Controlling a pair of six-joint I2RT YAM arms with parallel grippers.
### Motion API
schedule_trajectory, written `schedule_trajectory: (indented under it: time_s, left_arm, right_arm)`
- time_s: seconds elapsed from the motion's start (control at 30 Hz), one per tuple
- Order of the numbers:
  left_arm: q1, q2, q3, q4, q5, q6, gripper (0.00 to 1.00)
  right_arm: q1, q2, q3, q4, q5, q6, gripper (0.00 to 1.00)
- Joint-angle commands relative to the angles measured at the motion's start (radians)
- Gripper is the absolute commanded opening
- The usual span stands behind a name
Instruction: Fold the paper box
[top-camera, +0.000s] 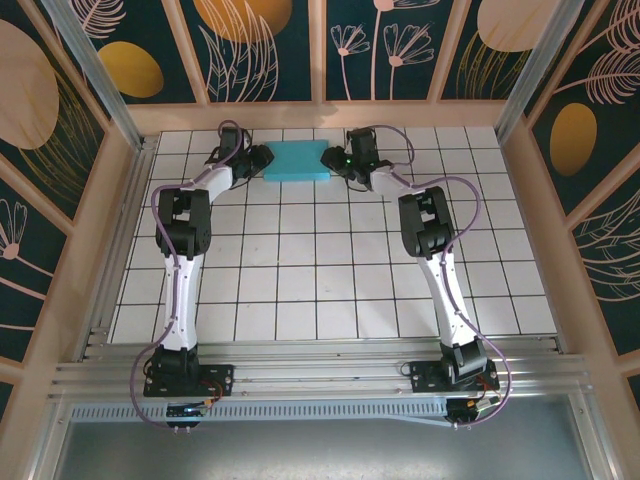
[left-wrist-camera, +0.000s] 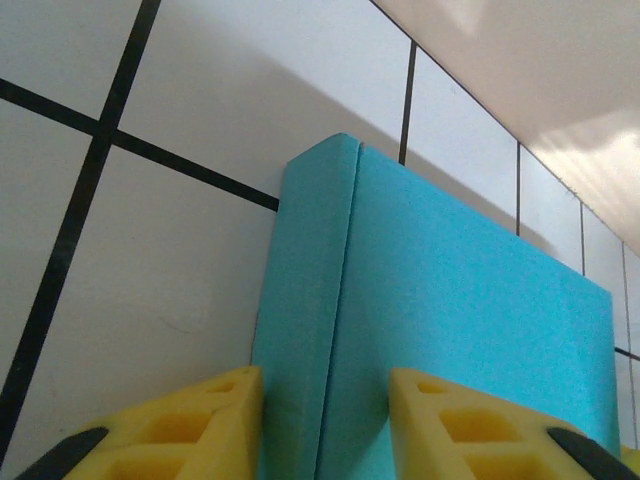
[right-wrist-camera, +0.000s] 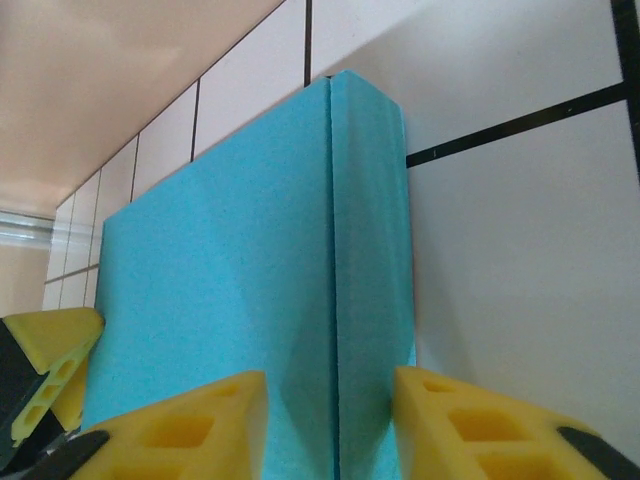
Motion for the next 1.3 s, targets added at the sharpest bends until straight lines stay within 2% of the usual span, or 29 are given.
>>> schedule_trajectory:
  time_s: [0.0, 0.23, 0.33, 0.43, 0.6, 0.73, 0.8, 0.87, 0.93, 1.0, 1.1, 1.2, 1.27]
  left_arm:
    - [-0.002, 0.010, 0.022, -0.077, 0.010, 0.030, 0.39]
    - [-0.001, -0.078, -0.012, -0.085, -0.010, 0.070, 0.49]
    - [-0.001, -0.169, -0.059, -0.086, -0.048, 0.100, 0.57]
    - [0.000, -0.294, -0.140, -0.079, -0.085, 0.139, 0.65]
    - [0.000, -0.582, -0.393, 0.006, -0.115, 0.194, 0.75]
    - [-0.001, -0.858, -0.649, 0.099, -0.156, 0.253, 0.78]
    - [-0.001, -0.992, -0.797, 0.138, -0.178, 0.296, 0.90]
    - [-0.001, -1.122, -0.924, 0.177, -0.200, 0.324, 0.97]
    - [-0.001, -1.241, -1.058, 0.233, -0.243, 0.333, 0.99]
    - [-0.001, -1.349, -1.196, 0.311, -0.305, 0.346, 0.99]
    - [-0.001, -1.449, -1.347, 0.385, -0.427, 0.370, 0.99]
    - [-0.001, -1.480, -1.439, 0.412, -0.546, 0.387, 0.99]
    - [0.000, -1.480, -1.497, 0.467, -0.564, 0.439, 0.99]
  right_arm:
    - [0.007, 0.000, 0.031, -0.050, -0.025, -0.034, 0.45]
    - [-0.021, -0.094, 0.043, -0.107, 0.002, -0.093, 0.57]
    - [-0.031, -0.173, 0.035, -0.165, 0.035, -0.165, 0.64]
    - [-0.042, -0.300, -0.050, -0.192, 0.071, -0.233, 0.68]
    - [-0.075, -0.608, -0.376, -0.109, 0.138, -0.322, 0.72]
    - [-0.112, -0.872, -0.687, 0.006, 0.218, -0.406, 0.76]
    - [-0.141, -1.006, -0.842, 0.061, 0.243, -0.438, 0.77]
    - [-0.178, -1.123, -0.979, 0.111, 0.256, -0.450, 0.79]
    - [-0.217, -1.232, -1.112, 0.161, 0.297, -0.446, 0.81]
    - [-0.247, -1.334, -1.269, 0.251, 0.401, -0.446, 0.88]
    - [-0.286, -1.446, -1.479, 0.395, 0.505, -0.463, 0.99]
    - [-0.325, -1.493, -1.634, 0.526, 0.557, -0.470, 0.99]
    - [-0.353, -1.481, -1.699, 0.577, 0.577, -0.469, 0.99]
